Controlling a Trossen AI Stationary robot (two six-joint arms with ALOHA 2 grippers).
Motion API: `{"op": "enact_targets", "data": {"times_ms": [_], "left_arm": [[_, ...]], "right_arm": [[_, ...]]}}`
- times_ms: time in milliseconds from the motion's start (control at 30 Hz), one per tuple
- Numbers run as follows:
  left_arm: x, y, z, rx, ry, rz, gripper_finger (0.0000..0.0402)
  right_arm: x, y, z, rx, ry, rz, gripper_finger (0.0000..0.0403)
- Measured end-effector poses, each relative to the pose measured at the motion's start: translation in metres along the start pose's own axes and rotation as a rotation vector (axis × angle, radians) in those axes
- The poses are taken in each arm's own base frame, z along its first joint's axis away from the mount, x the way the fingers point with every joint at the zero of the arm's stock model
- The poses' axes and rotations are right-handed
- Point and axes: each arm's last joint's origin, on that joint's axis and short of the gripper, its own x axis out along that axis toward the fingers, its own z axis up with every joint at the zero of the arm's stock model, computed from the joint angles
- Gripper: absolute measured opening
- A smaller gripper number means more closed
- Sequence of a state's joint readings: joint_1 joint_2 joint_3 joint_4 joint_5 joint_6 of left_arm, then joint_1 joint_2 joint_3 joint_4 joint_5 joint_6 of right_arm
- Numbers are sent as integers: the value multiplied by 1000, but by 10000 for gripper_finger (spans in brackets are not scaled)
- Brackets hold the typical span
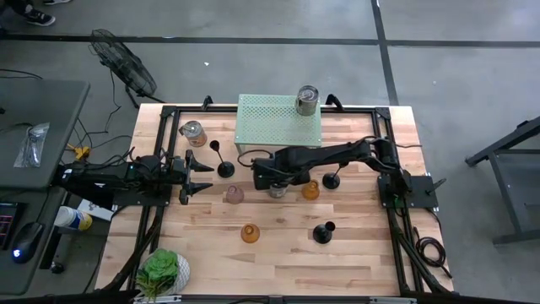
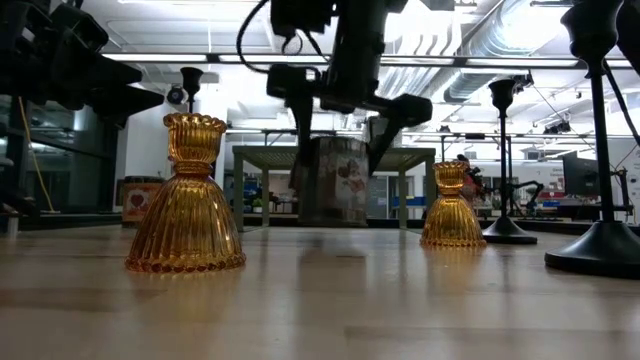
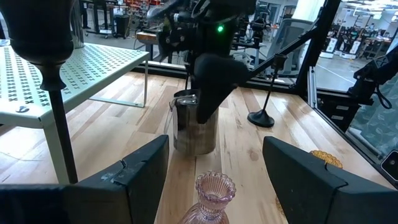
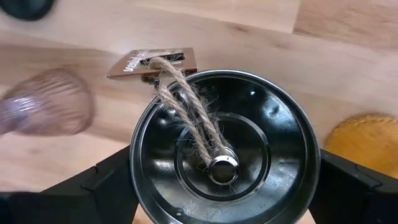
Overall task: Pick & Place candle stick holders
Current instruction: Put the right scented candle on the shelf
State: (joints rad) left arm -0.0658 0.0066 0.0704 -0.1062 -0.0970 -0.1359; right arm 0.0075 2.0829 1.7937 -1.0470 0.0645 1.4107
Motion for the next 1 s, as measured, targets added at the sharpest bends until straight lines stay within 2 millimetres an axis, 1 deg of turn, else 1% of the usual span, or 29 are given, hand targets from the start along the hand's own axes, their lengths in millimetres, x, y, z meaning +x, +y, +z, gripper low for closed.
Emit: {"op": "enact_targets", "data": {"times_ms": [300, 467, 633, 800, 900, 1000], "left_arm": [[0, 0, 0, 0, -1, 0, 255], [0, 0, 0, 0, -1, 0, 255], [0, 0, 0, 0, 0, 0, 255], [0, 0, 0, 0, 0, 0, 255], [0, 0, 0, 0, 0, 0, 255], [0, 0, 0, 0, 0, 0, 255]], "right_arm": [[-49, 4, -6, -36, -45, 131, 345], [-86, 0, -6, -63, -111, 244, 345], [-122, -10, -3, -108, -165, 329, 345], [-157, -27, 6, -148, -240, 392, 344], [-172, -37, 16, -167, -291, 408, 344], [-181, -46, 29, -183, -334, 397, 344]]}}
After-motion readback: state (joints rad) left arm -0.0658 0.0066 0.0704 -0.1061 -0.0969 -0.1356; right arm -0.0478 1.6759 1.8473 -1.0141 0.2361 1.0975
